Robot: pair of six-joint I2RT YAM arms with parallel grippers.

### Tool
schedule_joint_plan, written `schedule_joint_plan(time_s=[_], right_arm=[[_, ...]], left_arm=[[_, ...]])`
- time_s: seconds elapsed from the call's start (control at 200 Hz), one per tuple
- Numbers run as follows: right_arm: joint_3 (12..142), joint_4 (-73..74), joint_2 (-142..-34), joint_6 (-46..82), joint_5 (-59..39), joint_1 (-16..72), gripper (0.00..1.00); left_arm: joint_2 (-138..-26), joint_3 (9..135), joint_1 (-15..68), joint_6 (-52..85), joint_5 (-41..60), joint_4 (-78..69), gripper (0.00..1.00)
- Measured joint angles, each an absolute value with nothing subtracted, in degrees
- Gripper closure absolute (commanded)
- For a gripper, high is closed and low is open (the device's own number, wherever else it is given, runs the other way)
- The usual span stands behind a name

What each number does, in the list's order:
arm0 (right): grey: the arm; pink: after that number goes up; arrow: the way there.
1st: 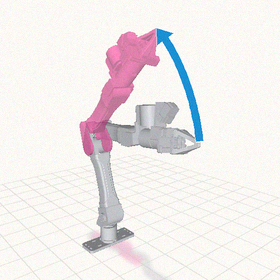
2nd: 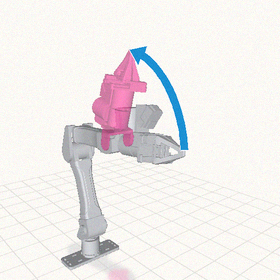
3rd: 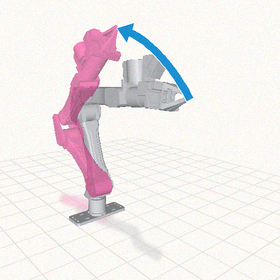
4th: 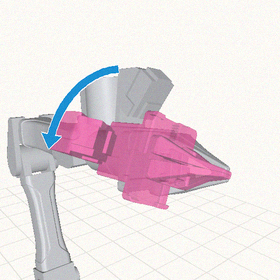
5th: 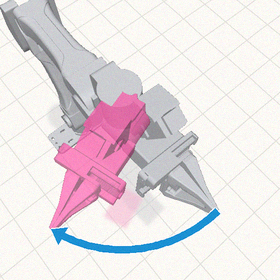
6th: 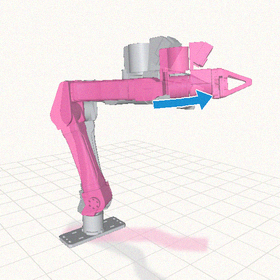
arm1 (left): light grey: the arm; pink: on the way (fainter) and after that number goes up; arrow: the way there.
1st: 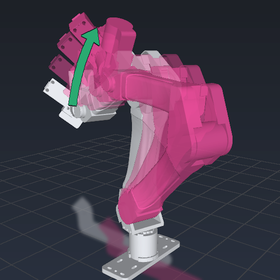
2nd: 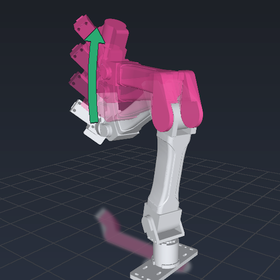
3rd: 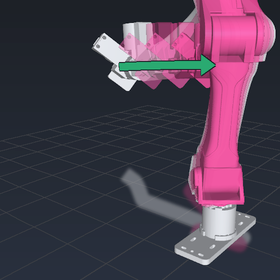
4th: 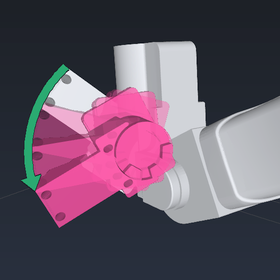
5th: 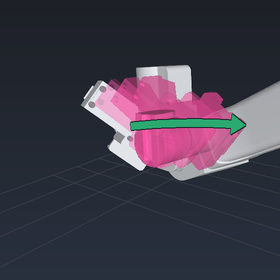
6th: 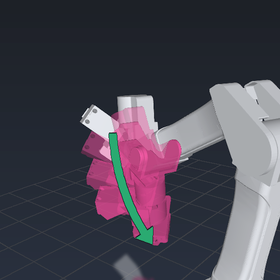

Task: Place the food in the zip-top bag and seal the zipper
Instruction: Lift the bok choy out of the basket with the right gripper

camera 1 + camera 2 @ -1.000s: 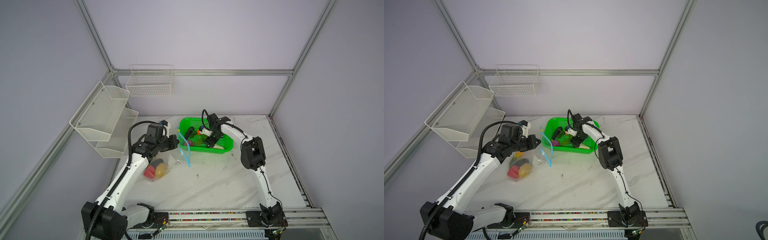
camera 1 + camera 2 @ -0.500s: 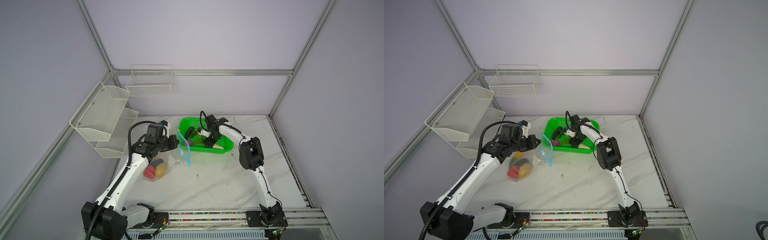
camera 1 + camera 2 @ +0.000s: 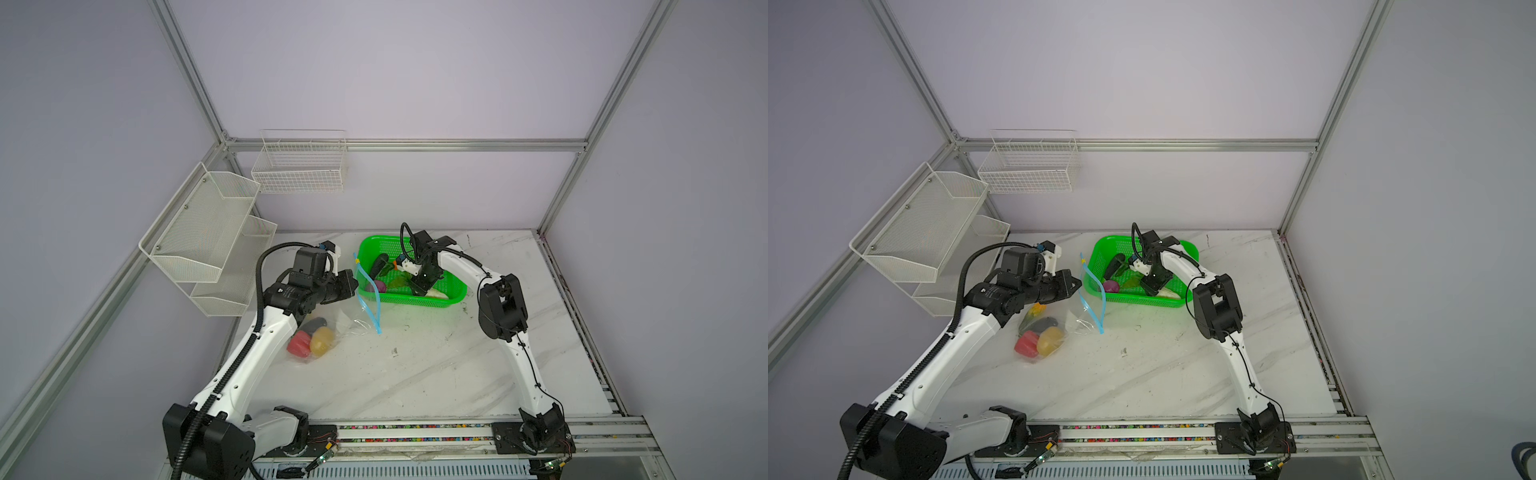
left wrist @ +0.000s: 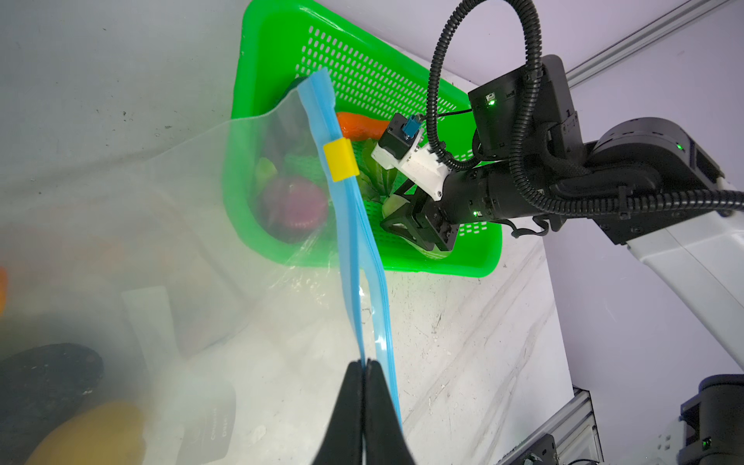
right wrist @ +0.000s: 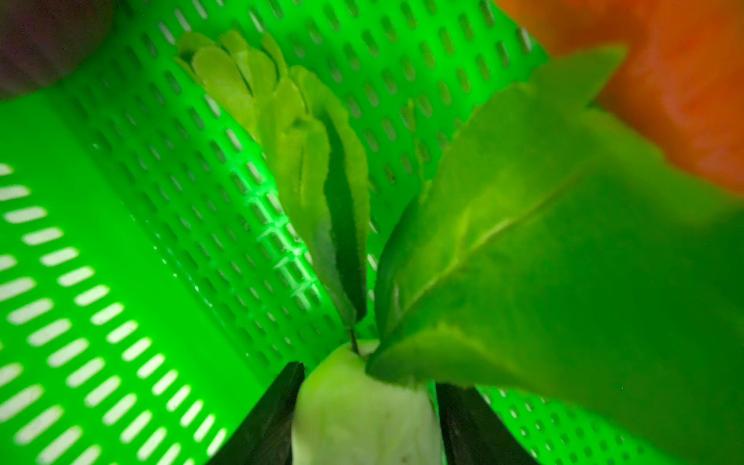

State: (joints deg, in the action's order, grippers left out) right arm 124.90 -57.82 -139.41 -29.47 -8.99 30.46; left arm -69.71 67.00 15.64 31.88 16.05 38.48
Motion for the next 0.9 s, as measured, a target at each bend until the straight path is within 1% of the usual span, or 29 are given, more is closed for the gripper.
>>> schedule_joint_plan(time_s=[0.115,0.265,0.565,0.9], right_arm=[[124.9,-57.14,-139.17,-28.84,-8.84,30.44,0.48],[124.44,-54.04,-136.59,-27.53,-8.75,30.44,0.48],[116.44,-43.2,-124.42,-21.52,-8.12,30.44,0.48],[100.29,-27.0,-108.88,-8.14,-10.28,30.44,0.51]], left_arm=[[-69.71,67.0,15.64,31.99,16.08,38.48,1.0],[-69.71,67.0,15.59,32.4,16.08,38.46,1.0],[-69.71,67.0,15.49,33.67,16.08,38.35,1.0],[-69.71,67.0,15.49,34.57,16.14,37.76,1.0]])
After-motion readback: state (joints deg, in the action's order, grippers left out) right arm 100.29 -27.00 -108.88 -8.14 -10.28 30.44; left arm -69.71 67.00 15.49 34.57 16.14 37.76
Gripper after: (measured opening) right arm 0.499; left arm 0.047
